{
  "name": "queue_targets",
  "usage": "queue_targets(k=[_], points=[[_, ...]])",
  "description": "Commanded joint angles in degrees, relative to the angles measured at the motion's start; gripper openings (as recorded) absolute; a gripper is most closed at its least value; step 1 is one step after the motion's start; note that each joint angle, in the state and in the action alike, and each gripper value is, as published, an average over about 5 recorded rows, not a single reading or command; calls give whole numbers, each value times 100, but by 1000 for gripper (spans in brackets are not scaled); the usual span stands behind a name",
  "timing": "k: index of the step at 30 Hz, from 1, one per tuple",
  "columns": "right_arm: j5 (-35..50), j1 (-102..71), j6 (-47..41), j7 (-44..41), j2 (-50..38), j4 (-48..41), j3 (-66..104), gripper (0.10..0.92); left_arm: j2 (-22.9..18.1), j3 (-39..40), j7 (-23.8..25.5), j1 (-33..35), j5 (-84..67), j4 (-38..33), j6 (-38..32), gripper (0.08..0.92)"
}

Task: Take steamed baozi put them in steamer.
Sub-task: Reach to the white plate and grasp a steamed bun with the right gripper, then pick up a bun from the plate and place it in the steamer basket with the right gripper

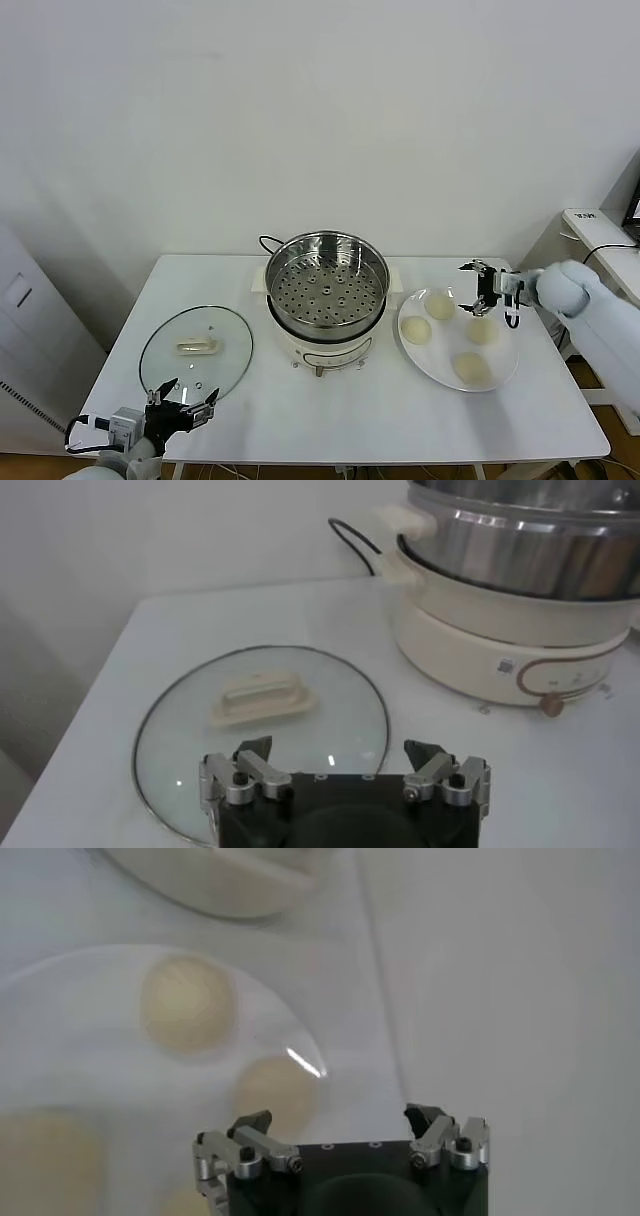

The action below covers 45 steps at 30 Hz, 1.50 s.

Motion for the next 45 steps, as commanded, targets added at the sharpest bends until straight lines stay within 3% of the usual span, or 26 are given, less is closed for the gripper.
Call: queue_targets(k=[1, 13, 31, 45], points=[[137, 2179, 630, -1531, 1080, -2265, -2283, 823, 18, -10, 2, -7, 37, -4, 18, 823], [-634, 1869, 868, -1073, 1794, -2991, -2036, 823, 108, -13, 26, -27, 7, 30, 2, 823], [-917, 1540, 874, -990, 2226, -3371, -1681, 807, 119, 26, 43, -14, 4, 27, -17, 823], [-712, 1686, 741, -1137, 2068, -3054, -1922, 517, 87, -87, 33, 136, 6, -91, -29, 823]])
